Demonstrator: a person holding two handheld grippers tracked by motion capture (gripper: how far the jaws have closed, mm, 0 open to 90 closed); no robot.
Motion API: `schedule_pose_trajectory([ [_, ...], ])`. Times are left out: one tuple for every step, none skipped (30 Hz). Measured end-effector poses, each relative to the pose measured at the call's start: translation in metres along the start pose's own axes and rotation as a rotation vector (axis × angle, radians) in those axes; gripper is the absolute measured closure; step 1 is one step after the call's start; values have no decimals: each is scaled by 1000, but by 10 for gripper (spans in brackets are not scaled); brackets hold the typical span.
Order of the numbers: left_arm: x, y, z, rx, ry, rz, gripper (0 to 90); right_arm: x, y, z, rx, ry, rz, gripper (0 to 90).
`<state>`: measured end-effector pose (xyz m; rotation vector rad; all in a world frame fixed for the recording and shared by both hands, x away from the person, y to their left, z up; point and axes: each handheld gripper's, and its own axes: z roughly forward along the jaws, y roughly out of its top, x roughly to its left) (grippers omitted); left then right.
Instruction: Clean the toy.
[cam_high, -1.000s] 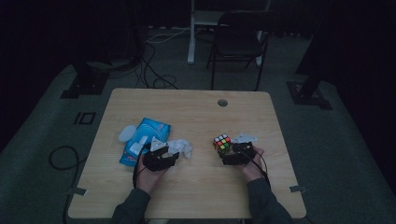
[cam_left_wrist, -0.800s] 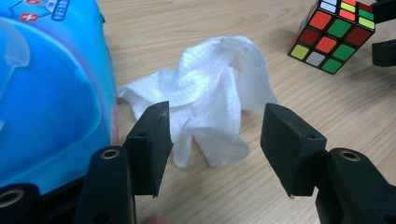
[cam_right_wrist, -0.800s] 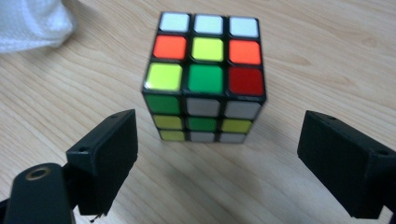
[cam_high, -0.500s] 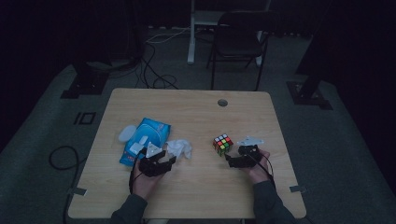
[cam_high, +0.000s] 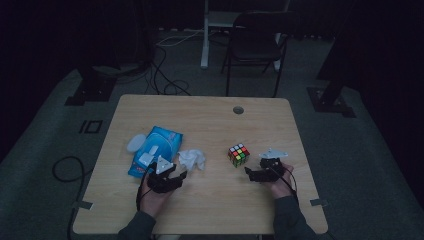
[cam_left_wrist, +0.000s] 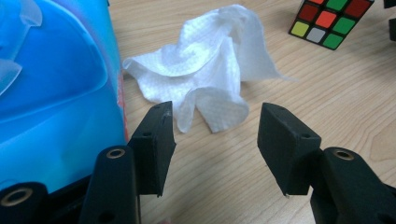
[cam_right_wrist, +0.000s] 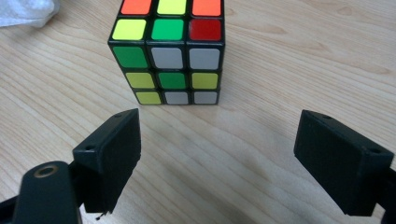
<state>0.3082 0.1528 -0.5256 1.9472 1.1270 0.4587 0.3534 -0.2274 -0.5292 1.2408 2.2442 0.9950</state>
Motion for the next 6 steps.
schedule_pose_trajectory([
  [0, 0, 0, 0, 0, -1, 467, -1, -1, 0, 0, 1, 5, 147],
  [0, -1, 0, 1, 2, 3, 467, -1, -1, 0, -3, 3, 9, 147],
  [-1, -1, 0, 3, 3, 5, 467, -1, -1, 0, -3, 3, 10, 147],
  [-1, 0, 0, 1, 0, 5, 467, -2, -1, -1, -4, 3, 9, 147],
  [-1, 0, 0, 0, -1, 7, 467, -2, -1, -1, -4, 2, 11, 147],
  [-1, 0, 0, 0, 0, 10, 467, -2, -1, -1, -5, 1, 11, 147],
])
